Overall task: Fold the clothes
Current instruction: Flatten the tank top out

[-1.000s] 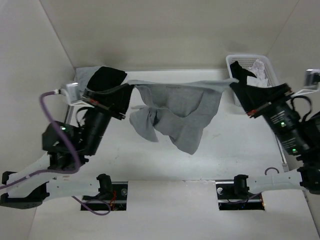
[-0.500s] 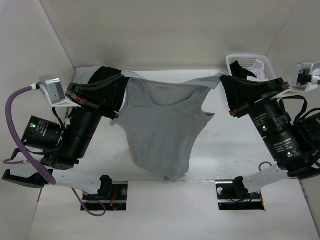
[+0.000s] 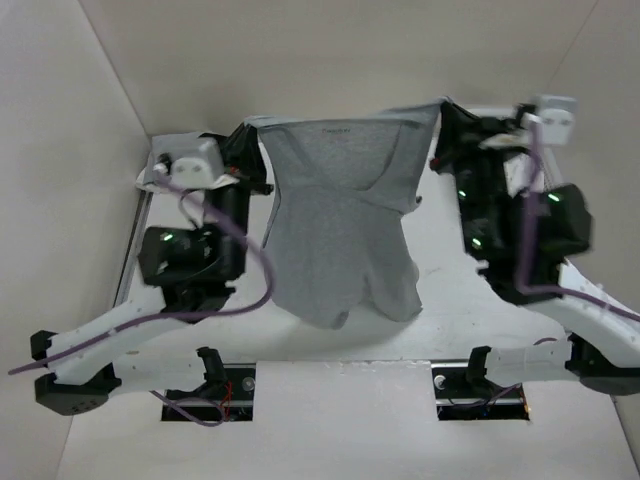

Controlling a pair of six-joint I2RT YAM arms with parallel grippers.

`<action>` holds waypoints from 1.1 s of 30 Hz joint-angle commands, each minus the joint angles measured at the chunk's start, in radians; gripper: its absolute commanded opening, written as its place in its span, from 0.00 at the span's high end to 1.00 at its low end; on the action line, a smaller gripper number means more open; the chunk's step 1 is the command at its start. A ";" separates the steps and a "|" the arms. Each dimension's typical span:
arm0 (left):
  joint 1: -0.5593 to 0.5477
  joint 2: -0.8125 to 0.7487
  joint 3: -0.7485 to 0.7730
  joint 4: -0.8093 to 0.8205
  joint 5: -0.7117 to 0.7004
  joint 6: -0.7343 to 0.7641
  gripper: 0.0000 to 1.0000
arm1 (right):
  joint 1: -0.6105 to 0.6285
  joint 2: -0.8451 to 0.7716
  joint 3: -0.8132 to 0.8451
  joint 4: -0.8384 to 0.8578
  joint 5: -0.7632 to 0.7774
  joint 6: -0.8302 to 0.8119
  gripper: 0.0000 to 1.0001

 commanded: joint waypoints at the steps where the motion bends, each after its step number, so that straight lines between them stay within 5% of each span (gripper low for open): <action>1: 0.253 0.078 -0.112 -0.011 -0.004 -0.165 0.97 | -0.288 0.080 -0.013 -0.270 -0.197 0.357 0.99; 6: 0.737 0.416 0.004 -0.284 0.301 -0.600 0.96 | -0.752 0.403 0.129 -0.497 -0.662 0.759 0.99; 9: 0.850 0.652 0.231 -0.399 0.398 -0.685 0.96 | -0.865 0.620 0.322 -0.571 -0.730 0.792 1.00; 12: 0.858 0.661 0.286 -0.431 0.450 -0.714 0.97 | -0.886 0.630 0.360 -0.602 -0.750 0.789 1.00; 18: 0.810 0.439 0.184 -0.391 0.481 -0.737 0.98 | -0.795 0.351 0.170 -0.493 -0.727 0.767 1.00; 24: 0.671 0.124 0.107 -0.371 0.426 -0.676 0.98 | -0.542 0.087 0.126 -0.505 -0.549 0.628 1.00; 33: 0.381 -0.008 0.250 -0.346 0.303 -0.416 0.99 | -0.108 0.010 0.260 -0.412 -0.239 0.289 1.00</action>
